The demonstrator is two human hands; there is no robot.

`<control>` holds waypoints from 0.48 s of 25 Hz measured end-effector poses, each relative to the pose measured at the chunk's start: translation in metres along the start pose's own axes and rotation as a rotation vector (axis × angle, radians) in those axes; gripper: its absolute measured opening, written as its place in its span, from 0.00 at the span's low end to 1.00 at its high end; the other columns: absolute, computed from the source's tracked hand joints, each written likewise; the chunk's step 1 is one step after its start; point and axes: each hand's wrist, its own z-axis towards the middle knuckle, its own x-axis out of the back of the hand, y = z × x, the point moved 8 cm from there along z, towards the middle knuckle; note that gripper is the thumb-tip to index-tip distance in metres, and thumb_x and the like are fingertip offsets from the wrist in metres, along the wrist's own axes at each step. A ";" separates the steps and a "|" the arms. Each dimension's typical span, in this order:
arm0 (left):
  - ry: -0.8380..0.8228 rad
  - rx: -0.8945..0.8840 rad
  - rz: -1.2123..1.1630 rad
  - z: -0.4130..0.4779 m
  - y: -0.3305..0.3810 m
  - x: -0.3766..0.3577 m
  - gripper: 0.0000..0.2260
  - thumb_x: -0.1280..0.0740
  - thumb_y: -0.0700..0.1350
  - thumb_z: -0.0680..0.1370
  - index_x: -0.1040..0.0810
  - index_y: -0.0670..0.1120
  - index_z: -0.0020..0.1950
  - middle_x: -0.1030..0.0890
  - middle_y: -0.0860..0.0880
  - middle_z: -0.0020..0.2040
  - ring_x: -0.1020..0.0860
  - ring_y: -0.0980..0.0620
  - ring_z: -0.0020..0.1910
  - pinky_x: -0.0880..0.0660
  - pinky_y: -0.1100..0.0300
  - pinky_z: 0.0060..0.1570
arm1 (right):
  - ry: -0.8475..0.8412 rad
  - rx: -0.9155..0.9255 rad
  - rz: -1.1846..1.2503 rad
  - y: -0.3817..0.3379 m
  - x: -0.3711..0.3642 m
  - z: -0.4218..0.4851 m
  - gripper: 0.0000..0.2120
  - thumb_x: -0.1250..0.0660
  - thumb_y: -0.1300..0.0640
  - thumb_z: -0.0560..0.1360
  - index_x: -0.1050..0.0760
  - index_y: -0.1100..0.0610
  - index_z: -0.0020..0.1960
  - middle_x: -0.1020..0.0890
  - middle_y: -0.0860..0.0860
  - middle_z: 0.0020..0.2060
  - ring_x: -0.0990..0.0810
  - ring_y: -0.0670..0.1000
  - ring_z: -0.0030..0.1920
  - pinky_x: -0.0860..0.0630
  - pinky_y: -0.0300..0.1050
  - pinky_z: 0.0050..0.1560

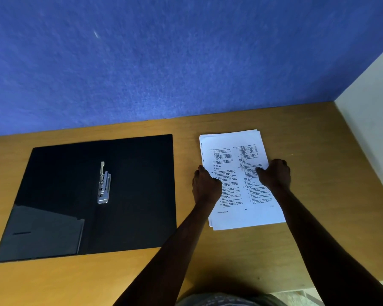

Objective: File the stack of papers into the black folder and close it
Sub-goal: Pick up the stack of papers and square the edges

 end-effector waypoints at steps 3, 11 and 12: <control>0.002 0.000 0.008 0.004 0.000 0.003 0.17 0.38 0.34 0.72 0.29 0.40 0.60 0.23 0.41 0.60 0.25 0.41 0.61 0.27 0.52 0.53 | -0.029 -0.061 0.041 0.001 -0.001 0.006 0.24 0.26 0.50 0.71 0.25 0.65 0.59 0.22 0.62 0.60 0.25 0.65 0.63 0.25 0.56 0.60; -0.031 0.061 -0.020 0.016 -0.005 0.003 0.16 0.35 0.37 0.72 0.30 0.41 0.59 0.22 0.42 0.60 0.22 0.39 0.59 0.22 0.44 0.55 | -0.172 -0.138 0.275 0.011 -0.008 0.019 0.25 0.24 0.52 0.67 0.23 0.65 0.58 0.18 0.62 0.56 0.18 0.63 0.55 0.23 0.48 0.48; -0.029 0.066 -0.033 0.017 -0.006 0.003 0.15 0.35 0.37 0.72 0.30 0.42 0.58 0.21 0.42 0.60 0.22 0.40 0.58 0.21 0.44 0.54 | -0.189 -0.140 0.326 0.011 -0.009 0.020 0.24 0.24 0.52 0.67 0.22 0.65 0.56 0.17 0.62 0.54 0.17 0.62 0.52 0.22 0.49 0.48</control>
